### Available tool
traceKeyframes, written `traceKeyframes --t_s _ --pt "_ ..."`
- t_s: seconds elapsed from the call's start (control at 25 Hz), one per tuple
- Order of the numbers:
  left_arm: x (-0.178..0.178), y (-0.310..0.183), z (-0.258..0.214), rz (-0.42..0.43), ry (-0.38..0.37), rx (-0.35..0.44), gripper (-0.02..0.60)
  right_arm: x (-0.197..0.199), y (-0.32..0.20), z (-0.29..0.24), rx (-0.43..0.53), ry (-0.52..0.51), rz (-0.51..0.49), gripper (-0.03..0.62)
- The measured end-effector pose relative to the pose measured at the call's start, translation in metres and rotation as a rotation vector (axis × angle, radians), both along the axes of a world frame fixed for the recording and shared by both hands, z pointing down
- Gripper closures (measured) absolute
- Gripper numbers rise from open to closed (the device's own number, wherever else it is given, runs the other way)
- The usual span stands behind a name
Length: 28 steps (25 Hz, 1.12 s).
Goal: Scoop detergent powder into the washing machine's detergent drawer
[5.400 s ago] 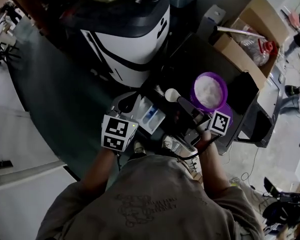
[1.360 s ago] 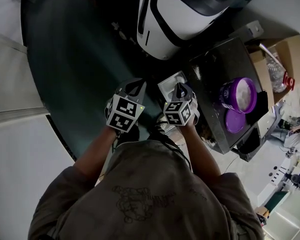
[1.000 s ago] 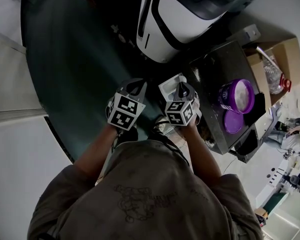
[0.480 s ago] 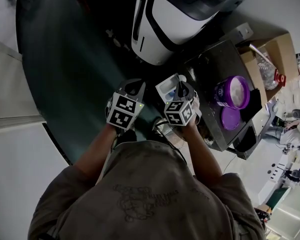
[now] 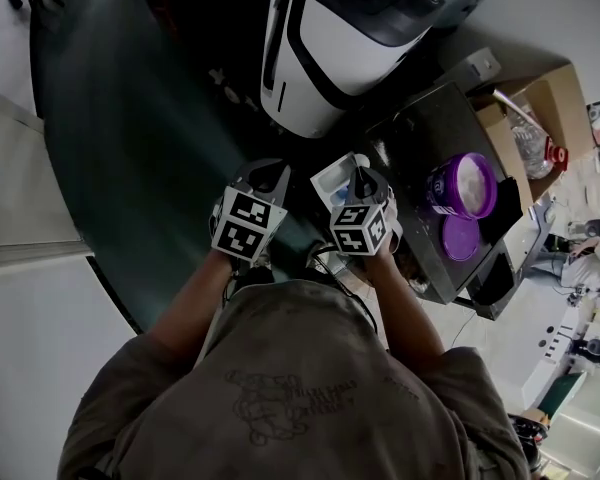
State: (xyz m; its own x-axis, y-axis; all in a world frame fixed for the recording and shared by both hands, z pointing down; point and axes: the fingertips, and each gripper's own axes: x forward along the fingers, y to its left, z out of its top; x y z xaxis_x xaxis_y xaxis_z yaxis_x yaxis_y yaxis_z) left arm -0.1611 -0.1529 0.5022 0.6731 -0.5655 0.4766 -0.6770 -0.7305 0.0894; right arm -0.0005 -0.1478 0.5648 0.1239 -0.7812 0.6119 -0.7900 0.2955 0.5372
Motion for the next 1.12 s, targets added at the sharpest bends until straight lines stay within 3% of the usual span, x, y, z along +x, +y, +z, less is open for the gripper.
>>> traceKeyframes --t_s 0.24,0.4,0.72,1.12 --pt "0.0 0.0 -0.007 0.005 0.002 0.012 0.581 -0.006 0.005 0.006 -0.05 -0.046 0.004 0.557" --pt "-0.001 -0.001 -0.007 0.009 -0.006 0.011 0.581 -0.004 0.005 0.0 -0.032 -0.199 0.063 0.557" --pt "0.024 -0.002 -0.015 0.053 -0.013 0.025 0.581 0.003 0.003 -0.036 0.055 -0.467 0.074 0.557" --pt "0.071 -0.018 -0.057 0.106 0.002 0.095 0.581 0.029 -0.002 -0.098 0.19 -0.644 0.084 0.557"
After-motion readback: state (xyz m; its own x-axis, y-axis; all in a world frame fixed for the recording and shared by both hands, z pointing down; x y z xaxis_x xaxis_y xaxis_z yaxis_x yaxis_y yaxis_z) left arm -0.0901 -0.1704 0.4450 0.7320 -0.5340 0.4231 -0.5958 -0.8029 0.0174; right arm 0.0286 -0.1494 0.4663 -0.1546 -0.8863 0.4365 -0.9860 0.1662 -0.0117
